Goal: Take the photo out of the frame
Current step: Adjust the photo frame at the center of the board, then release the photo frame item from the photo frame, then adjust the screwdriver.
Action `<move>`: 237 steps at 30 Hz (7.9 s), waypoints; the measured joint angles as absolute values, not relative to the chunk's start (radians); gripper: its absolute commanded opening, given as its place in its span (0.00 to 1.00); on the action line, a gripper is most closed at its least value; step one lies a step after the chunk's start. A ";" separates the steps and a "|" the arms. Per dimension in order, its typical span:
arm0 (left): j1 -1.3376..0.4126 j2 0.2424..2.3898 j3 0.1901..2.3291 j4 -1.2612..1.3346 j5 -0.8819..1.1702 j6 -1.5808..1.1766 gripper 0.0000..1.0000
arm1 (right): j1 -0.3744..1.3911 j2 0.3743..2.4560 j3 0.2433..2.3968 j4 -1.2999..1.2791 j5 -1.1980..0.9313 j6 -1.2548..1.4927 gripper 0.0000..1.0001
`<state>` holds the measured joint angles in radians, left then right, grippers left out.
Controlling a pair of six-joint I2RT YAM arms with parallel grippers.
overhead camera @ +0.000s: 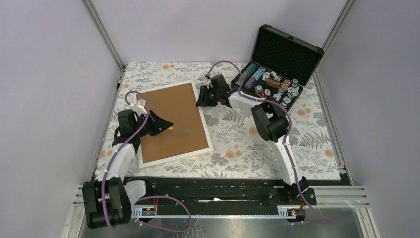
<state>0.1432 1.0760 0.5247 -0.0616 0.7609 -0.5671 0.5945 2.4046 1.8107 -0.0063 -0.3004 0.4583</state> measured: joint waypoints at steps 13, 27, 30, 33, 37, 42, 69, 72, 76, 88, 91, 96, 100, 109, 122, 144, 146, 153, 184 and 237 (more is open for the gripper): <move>0.028 0.912 0.302 0.285 0.642 -0.848 0.00 | 0.547 2.059 1.417 -0.028 -0.471 0.423 0.79; 0.012 1.058 0.262 0.400 0.576 -0.861 0.00 | 0.600 1.965 1.095 0.169 -0.618 0.497 0.64; 0.031 1.058 0.281 0.382 0.580 -0.846 0.00 | 0.632 1.968 1.096 0.170 -0.606 0.507 0.58; 0.044 1.058 0.299 0.368 0.580 -0.839 0.00 | 0.653 1.968 1.093 0.173 -0.580 0.527 0.52; 0.043 1.063 0.300 0.363 0.580 -0.842 0.00 | 0.661 1.971 1.060 0.209 -0.546 0.580 0.41; 0.047 1.079 0.301 0.340 0.580 -0.823 0.00 | 0.667 2.032 1.092 0.256 -0.567 0.693 0.32; 0.128 1.137 0.302 0.398 0.591 -0.775 0.00 | 0.688 2.162 1.167 0.440 -0.611 0.992 0.26; 0.128 1.144 0.298 0.390 0.600 -0.759 0.00 | 0.688 2.162 1.167 0.441 -0.610 0.992 0.27; 0.129 1.158 0.301 0.387 0.612 -0.752 0.00 | 0.688 2.162 1.167 0.442 -0.606 0.989 0.39; 0.094 1.195 0.344 0.364 0.606 -0.702 0.00 | 0.700 2.155 1.181 0.420 -0.580 0.900 0.38; 0.090 1.222 0.351 0.387 0.606 -0.702 0.00 | 0.701 2.156 1.181 0.411 -0.573 0.897 0.36; 0.089 1.275 0.364 0.442 0.607 -0.703 0.00 | 0.701 2.156 1.182 0.410 -0.570 0.897 0.28; 0.072 1.303 0.375 0.478 0.596 -0.699 0.00 | 0.699 2.156 1.183 0.409 -0.574 0.898 0.24; 0.022 1.313 0.379 0.534 0.536 -0.685 0.00 | 0.696 2.169 1.201 0.392 -0.598 0.904 0.19; -0.125 1.216 0.418 0.437 0.398 -0.568 0.00 | 0.684 2.190 1.230 0.367 -0.643 0.907 0.22; 0.002 1.089 0.546 0.152 0.763 -0.711 0.00 | 0.615 1.961 1.305 0.218 -0.808 0.439 0.71; 0.013 1.087 0.546 0.168 0.793 -0.739 0.00 | 0.624 1.926 1.306 0.213 -0.855 0.401 0.70; 0.021 1.068 0.545 0.207 0.853 -0.805 0.00 | 0.720 1.889 1.312 0.113 -0.878 0.241 0.68; -0.058 1.208 0.871 -0.629 1.157 -0.083 0.47 | 0.780 1.860 1.462 -0.517 -0.958 -0.342 0.00; 0.301 1.326 0.773 -0.437 0.964 -0.288 0.00 | 0.627 1.985 1.353 -0.096 -0.799 0.213 0.79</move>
<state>0.3012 1.3258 0.7734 -0.4366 0.9642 -0.2882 0.6270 1.9846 1.3529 -0.0959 -0.7986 0.2134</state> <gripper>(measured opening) 0.222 0.854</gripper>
